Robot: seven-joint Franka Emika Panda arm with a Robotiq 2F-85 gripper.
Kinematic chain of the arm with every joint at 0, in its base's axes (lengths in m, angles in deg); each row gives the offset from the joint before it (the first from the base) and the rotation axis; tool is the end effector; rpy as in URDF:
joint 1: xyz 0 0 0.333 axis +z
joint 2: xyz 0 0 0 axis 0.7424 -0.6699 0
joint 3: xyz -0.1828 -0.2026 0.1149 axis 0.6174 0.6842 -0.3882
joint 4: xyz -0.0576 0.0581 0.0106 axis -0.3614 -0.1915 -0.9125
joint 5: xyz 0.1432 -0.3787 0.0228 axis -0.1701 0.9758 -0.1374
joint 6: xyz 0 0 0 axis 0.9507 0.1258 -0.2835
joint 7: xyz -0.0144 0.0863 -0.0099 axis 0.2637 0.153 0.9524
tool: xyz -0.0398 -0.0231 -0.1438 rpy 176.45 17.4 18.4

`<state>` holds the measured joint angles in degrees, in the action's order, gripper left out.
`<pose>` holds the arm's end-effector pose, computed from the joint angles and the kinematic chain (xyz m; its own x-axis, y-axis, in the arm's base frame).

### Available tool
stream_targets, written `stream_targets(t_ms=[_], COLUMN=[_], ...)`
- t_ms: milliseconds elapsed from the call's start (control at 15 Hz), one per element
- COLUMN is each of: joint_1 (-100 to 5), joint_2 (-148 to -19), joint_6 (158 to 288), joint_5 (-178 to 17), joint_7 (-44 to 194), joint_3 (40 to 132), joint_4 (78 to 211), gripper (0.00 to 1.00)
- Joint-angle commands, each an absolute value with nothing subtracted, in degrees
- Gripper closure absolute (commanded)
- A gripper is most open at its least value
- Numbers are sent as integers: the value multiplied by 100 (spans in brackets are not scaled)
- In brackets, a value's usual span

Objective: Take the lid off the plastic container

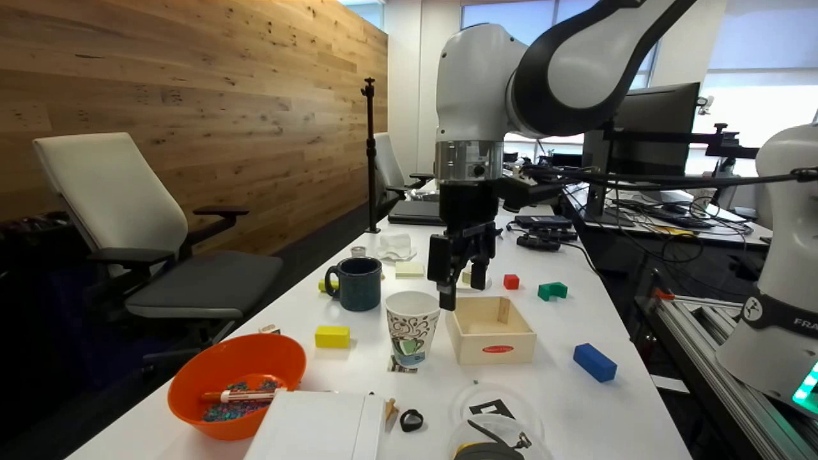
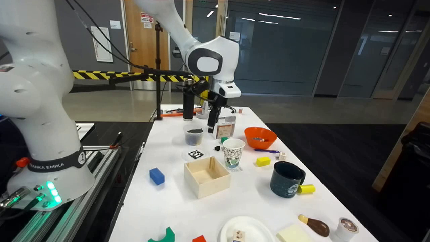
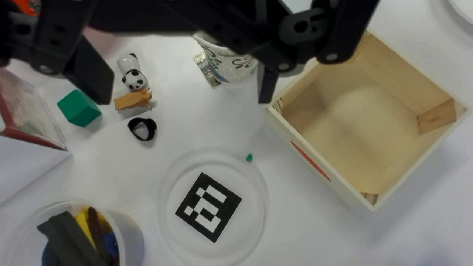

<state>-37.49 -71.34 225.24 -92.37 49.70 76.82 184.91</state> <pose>0.5011 0.1463 0.2364 0.9350 -0.3486 -0.0646 -0.3533 -0.9314 -0.0879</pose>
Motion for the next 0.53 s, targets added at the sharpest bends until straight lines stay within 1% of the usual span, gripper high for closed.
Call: stream_targets(t_ms=[0, 200, 267, 333, 467], joint_1=[-3944, -4061, -4092, -4122, -4203], joint_2=[-6739, -6534, -6501, -6475, -6387], joint_6=[21989, 21127, 20931, 20939, 21040], joint_5=[-10024, -9992, -9691, -9010, -8409], joint_7=[6461, 7375, 7231, 6600, 6334], joint_3=[7560, 7661, 7703, 7727, 7757], joint_4=[18601, 18618, 18617, 18667, 18771], gripper=[0, 0, 0, 0, 0])
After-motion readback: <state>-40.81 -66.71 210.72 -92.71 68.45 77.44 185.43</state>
